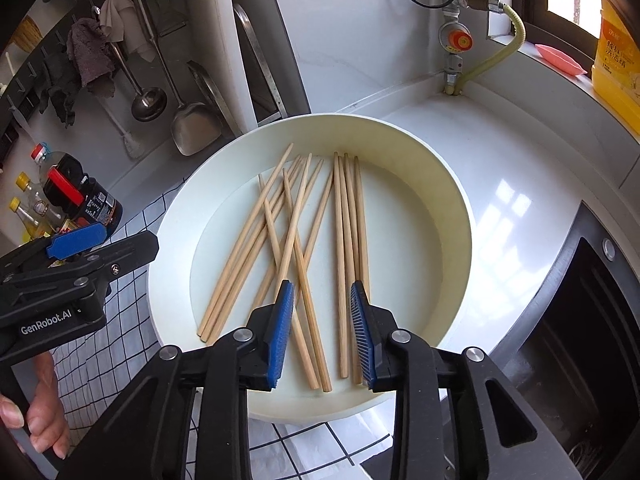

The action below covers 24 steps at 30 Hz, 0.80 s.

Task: Organize utensils

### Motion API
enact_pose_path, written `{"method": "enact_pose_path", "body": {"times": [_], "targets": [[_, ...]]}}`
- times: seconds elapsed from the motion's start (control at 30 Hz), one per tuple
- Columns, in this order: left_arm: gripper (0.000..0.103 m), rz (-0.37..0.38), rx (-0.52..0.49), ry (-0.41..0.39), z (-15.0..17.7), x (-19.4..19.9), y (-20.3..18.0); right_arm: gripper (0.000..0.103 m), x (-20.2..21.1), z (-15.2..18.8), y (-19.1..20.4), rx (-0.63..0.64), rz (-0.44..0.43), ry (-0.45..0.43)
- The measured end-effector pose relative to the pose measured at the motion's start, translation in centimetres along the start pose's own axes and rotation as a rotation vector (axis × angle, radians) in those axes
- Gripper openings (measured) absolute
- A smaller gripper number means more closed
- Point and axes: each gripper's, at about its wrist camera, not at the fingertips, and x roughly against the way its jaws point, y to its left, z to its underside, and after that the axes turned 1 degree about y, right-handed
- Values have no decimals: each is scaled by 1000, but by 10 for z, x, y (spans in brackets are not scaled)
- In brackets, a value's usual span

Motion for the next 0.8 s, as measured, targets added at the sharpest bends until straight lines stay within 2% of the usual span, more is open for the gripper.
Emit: {"method": "enact_pose_path", "body": {"times": [0.7,0.8], "targets": [[86,-23,8,-23,2,11,6,44,7,-2,1,15,21,-11],[91,-33,13,-26,2,13,7,48,7,-3,2,15,23,-12]]}}
